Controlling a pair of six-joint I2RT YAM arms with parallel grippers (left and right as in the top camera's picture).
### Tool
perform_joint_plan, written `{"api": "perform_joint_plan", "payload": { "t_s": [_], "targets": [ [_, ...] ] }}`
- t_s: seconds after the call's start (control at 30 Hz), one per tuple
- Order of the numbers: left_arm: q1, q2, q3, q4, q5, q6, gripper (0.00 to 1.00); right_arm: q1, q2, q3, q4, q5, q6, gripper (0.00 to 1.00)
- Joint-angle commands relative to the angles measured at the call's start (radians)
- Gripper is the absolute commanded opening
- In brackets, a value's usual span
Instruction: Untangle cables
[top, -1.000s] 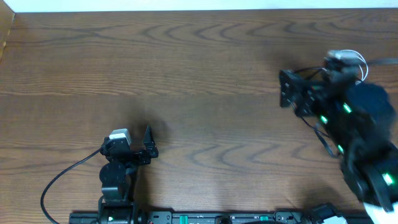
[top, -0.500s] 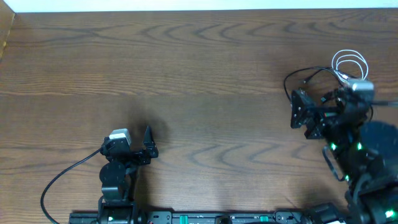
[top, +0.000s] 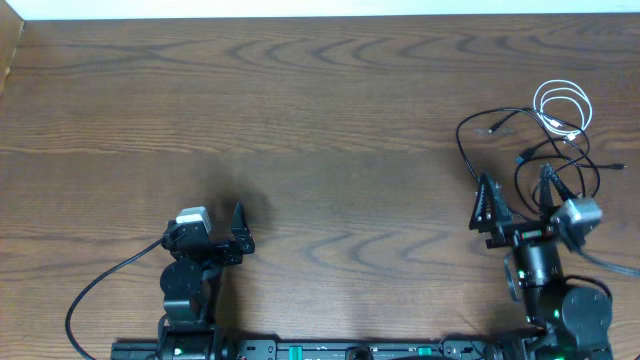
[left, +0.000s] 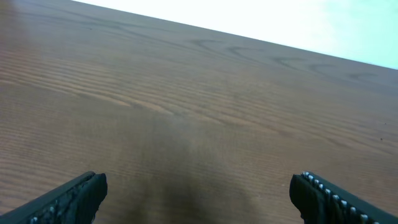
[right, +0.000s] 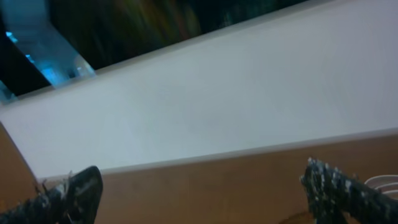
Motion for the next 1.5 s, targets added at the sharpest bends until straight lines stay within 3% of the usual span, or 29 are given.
{"api": "perform_joint_plan", "payload": {
  "t_s": [0.0,0.2,0.33,0.67,0.9,1.47],
  "targets": [
    [-0.002,-0.002,-0.014,-0.040,-0.002,0.006,0.98,-0.054,-0.091,-0.095,0.114,-0.065,-0.013,0.99],
    [-0.002,-0.002,-0.014,-0.040,-0.002,0.006,0.98,-0.117,-0.210,-0.214,0.205,-0.127,-0.028,0.99],
    [-0.002,-0.003,-0.014,-0.040,-0.002,0.006,0.98,-0.126,-0.224,-0.220,0.145,-0.141,-0.103,0.99],
    [-0.002,-0.003,-0.014,-0.040,-0.002,0.006,0.98,-0.126,-0.224,-0.220,-0.242,-0.127,-0.387,0.99],
    [-0.002,-0.002,-0.014,-0.040,-0.002,0.006,0.98,-0.124,-0.225,-0.219,-0.309,-0.005,-0.391,0.99],
    [-0.002,-0.003,-0.014,-0.040,-0.002,0.006,0.98,-0.124,-0.224,-0.219,-0.307,-0.006,-0.390,0.99]
  ]
}}
